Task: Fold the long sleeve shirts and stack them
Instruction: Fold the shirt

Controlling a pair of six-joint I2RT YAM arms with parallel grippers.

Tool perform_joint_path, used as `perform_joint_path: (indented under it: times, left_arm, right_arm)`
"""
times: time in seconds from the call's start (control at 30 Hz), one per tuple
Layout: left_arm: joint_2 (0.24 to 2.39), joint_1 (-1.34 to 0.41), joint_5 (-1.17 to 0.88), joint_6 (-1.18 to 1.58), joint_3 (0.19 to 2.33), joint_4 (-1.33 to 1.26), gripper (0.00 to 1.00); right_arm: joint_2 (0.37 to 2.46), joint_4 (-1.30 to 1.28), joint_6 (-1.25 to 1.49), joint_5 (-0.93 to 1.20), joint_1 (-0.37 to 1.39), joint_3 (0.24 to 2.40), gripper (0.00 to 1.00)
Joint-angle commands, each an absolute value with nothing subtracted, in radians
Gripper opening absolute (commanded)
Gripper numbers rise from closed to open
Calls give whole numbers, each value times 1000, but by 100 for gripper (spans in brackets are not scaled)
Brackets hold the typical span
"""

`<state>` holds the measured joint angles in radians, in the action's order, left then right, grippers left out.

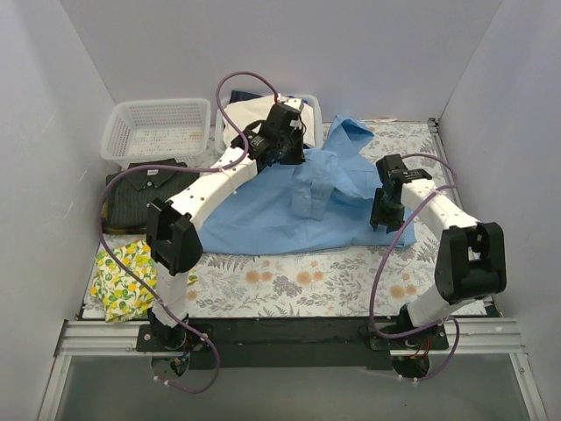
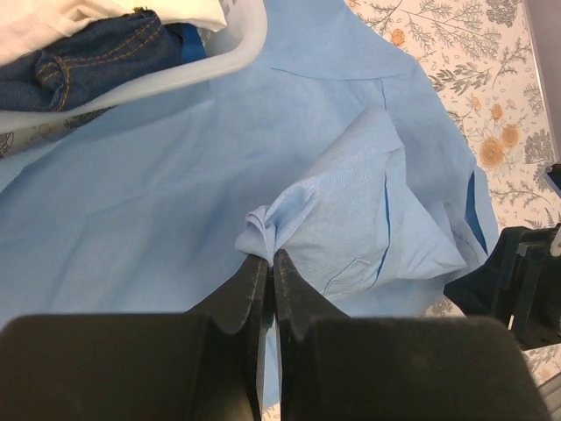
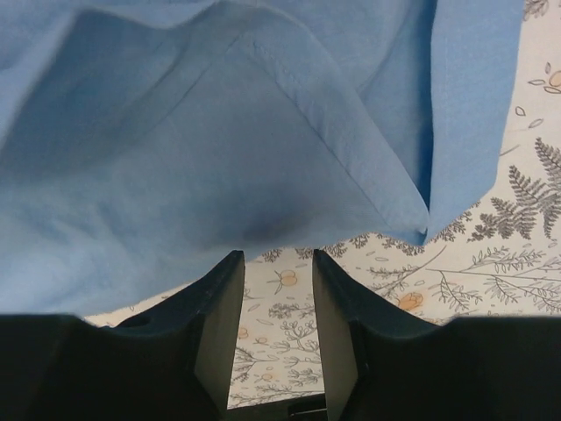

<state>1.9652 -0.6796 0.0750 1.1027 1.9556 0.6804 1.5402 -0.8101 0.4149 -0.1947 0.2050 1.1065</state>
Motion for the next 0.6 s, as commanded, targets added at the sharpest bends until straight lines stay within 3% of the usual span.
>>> perform_joint_path:
  times: [0.0,0.27,0.37,0.43,0.57]
  left_arm:
    - [2008,-669,35,1051,2043,684,1]
    - [2026,-615,98,1106,1993,600,9]
    - [2019,-574,115,1124,1974,569,30]
    - [2013,-546,129,1140,1976,595,59]
    - [1939,-514,170,1146,1873,635,72]
  right_arm:
    - [1606,-753,405,-190,199,1195,45]
    - [1706,-716,385,-178,201,1263,45]
    - [1749,-716,383,-172,201,1247,45]
    - [1770,-718,380,-161,201,1220,44]
    - [1781,-748,391,-172,196,1171,43]
